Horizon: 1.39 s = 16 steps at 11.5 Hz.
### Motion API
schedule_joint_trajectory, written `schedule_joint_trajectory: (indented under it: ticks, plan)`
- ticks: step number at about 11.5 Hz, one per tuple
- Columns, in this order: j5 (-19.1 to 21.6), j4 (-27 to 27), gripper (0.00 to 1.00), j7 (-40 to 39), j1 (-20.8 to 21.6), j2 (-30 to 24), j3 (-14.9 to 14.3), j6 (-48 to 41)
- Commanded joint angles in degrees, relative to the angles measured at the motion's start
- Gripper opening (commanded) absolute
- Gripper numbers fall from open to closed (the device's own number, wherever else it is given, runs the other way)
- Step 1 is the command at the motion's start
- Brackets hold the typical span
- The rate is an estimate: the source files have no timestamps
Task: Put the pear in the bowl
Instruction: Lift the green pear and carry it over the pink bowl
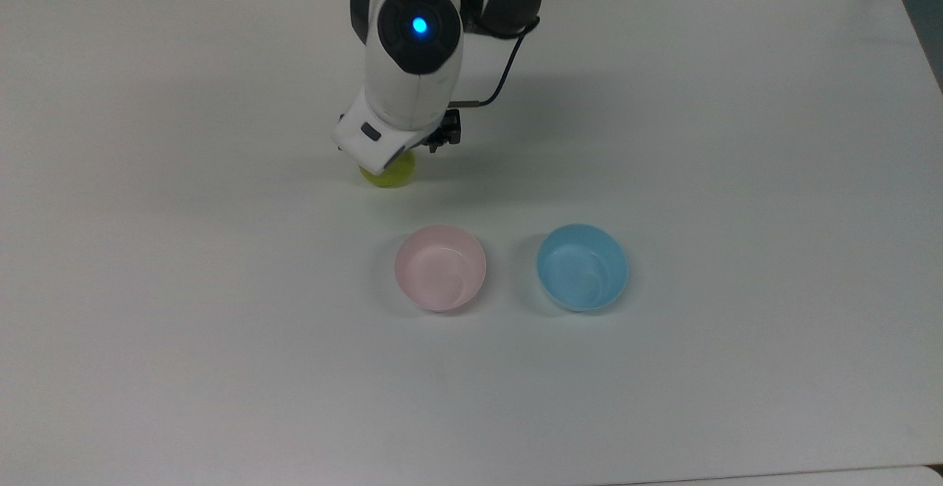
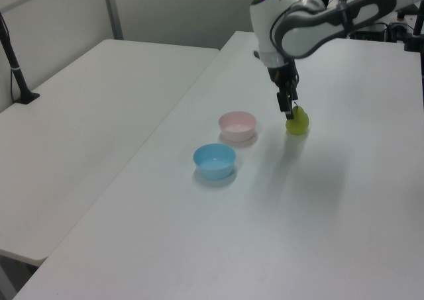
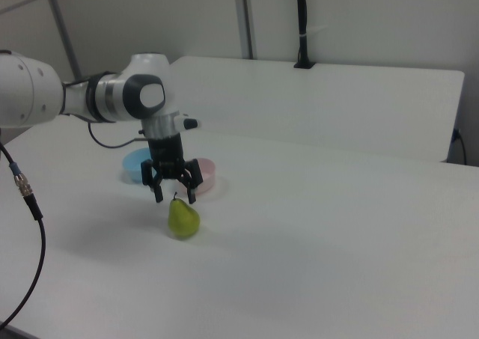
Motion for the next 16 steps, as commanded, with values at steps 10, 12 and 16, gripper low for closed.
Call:
schedule_joint_trajectory:
  ticks: [10, 12, 16]
  plan:
    - [-3.3, -2.9, 0.21, -3.6, 0.5, -4.5, -1.1, 3.2]
    - [0.7, 0.7, 0.21, -3.5, 0.5, -4.3, -1.4, 3.7]
    - [7.6, 5.2, 0.23, 4.3, 1.0, -1.1, -1.4, 17.6]
